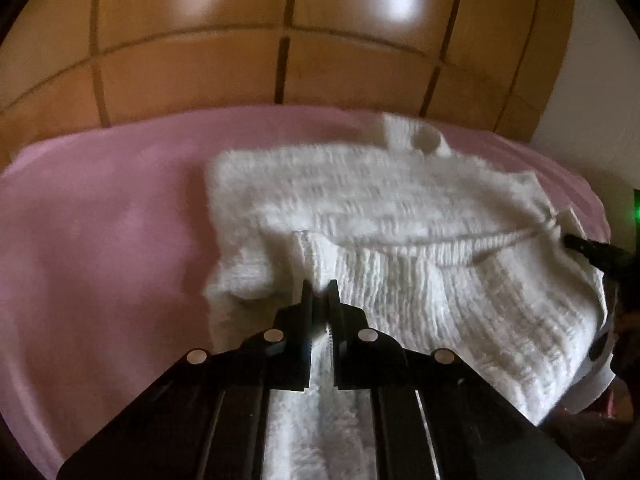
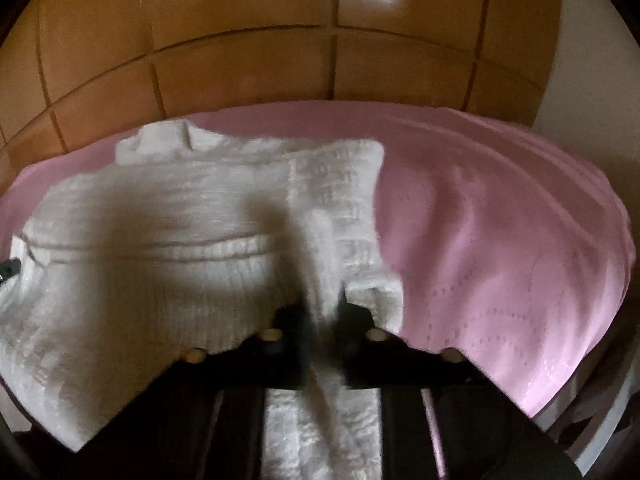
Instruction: Fold small clothes
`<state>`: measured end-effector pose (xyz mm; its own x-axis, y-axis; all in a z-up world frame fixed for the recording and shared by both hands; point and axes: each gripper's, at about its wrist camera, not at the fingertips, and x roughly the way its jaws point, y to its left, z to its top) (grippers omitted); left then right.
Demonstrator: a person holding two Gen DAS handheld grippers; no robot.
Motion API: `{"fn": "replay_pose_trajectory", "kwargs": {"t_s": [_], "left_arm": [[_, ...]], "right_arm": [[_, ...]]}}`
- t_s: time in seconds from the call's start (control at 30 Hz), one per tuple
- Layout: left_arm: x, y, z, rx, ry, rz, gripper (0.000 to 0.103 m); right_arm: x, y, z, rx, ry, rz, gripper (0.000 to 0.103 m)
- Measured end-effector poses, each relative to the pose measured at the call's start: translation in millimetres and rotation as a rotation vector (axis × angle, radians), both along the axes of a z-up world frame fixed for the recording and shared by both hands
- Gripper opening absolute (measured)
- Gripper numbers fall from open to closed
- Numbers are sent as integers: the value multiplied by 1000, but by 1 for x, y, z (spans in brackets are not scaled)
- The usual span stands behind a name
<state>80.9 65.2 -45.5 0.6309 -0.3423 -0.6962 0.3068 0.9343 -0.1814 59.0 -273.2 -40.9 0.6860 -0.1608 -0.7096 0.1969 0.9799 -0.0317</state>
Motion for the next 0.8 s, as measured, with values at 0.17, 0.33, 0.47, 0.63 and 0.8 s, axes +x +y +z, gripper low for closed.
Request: {"fn": "replay_pose_trajectory", "kwargs": {"t_s": [0.17,0.33,0.47,0.63,0.8], "left_arm": [[-20,17,30,-9,-97,19,5],[-14,38,60,-83,-140,49,5],[23,44,76,-128,-151,97,5],[86,33,72,-109,-126,141,4],[147,17,43,-27,-50,217,4]], "right_arm": [[-15,-3,34,45,-63,4,7],[-9,-16,74,144,-145,6,7],[22,-29,90,180,-187,-21,7],[83,-42,91,184,-177,-70,7],[150,-45,59,115,-90,-127,6]]}}
